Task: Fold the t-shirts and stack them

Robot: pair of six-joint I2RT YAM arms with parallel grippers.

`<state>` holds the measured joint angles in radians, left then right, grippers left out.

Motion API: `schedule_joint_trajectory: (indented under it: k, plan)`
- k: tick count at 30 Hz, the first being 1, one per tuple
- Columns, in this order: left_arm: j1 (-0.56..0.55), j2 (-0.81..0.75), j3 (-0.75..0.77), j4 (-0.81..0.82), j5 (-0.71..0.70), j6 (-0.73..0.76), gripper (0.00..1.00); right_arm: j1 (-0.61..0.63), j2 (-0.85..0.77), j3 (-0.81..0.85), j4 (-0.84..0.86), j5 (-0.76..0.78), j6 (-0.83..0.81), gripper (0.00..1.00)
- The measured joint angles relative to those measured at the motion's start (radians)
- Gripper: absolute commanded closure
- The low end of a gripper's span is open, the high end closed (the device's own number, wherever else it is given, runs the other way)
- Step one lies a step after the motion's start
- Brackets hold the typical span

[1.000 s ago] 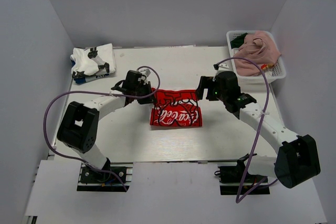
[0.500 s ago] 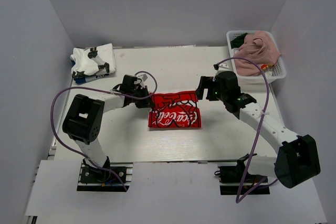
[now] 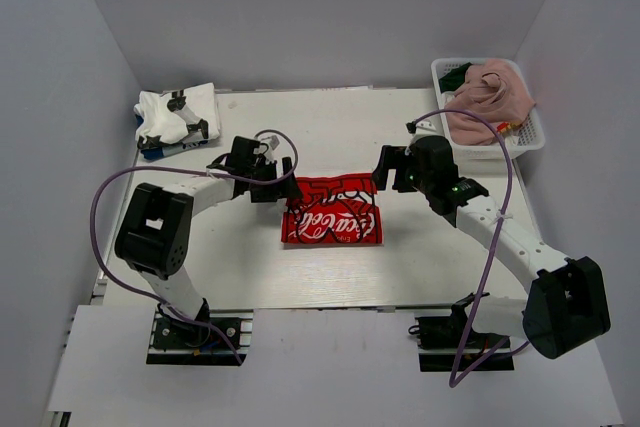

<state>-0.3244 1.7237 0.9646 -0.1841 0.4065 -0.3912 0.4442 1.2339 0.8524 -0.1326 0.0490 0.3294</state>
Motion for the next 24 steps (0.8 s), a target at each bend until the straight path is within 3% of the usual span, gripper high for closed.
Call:
schedule_joint_trajectory:
  k: [7,12,21,24]
  plan:
    - [-0.002,-0.018,-0.003,-0.044,-0.069,0.026,0.01,0.0,0.0,0.0,0.0,0.0,-0.005,0.1]
    - [-0.016,0.005,-0.003,-0.035,-0.001,0.062,0.07,0.0,0.007,0.0,0.0,-0.002,-0.005,0.1]
    - [-0.021,0.077,0.019,0.02,0.129,0.113,0.33,0.0,0.0,-0.014,0.0,0.01,-0.006,0.1]
    - [-0.035,0.114,0.044,0.032,0.159,0.119,0.47,0.0,-0.011,-0.024,-0.003,0.028,-0.009,0.1]
